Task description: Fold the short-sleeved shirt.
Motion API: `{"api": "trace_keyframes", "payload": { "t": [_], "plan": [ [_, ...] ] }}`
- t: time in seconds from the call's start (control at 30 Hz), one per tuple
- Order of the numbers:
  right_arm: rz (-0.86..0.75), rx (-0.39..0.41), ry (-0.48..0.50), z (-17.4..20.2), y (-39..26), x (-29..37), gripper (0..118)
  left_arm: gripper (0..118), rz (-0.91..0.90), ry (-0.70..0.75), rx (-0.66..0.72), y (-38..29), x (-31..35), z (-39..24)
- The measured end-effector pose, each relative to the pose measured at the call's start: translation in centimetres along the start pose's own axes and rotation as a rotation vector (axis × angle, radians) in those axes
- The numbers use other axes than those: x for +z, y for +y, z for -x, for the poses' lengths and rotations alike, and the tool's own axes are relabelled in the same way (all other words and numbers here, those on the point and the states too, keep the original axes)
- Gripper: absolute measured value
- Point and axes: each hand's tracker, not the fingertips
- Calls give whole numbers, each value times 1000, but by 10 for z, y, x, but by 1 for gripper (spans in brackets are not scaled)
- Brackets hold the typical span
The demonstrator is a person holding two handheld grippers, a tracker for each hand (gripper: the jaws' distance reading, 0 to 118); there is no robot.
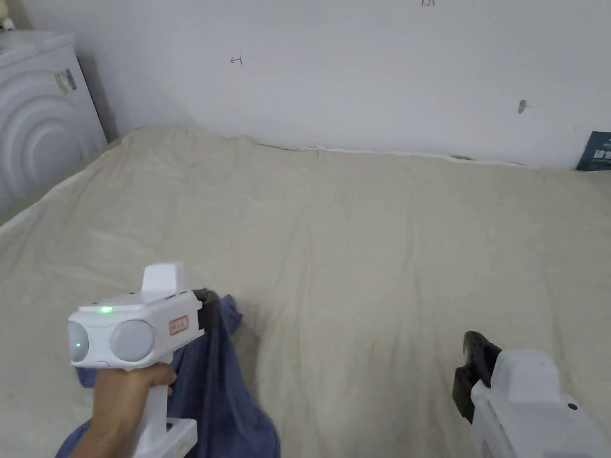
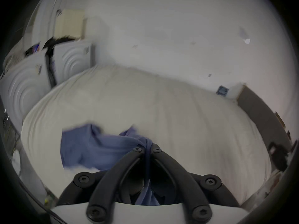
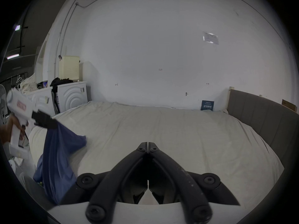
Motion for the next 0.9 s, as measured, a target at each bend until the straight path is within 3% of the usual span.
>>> {"api": "trace_keyframes", "payload": {
  "t": [0.23,0.4,0.73,0.9],
  "plan": [
    [-34,-40,-73,-43,-2,33,1,6,-180,-267,-156,69,36,-119],
    [-61,-54,-148,-73,-2,57,1,6,-190,-421,-291,75,36,-199],
    [-57,-79,-284,-122,-13,92,1,6,102,-548,-469,-15,-24,-281],
    [-29,-85,-311,-131,-22,96,1,6,309,-469,-513,-86,-81,-289]
  ]
}}
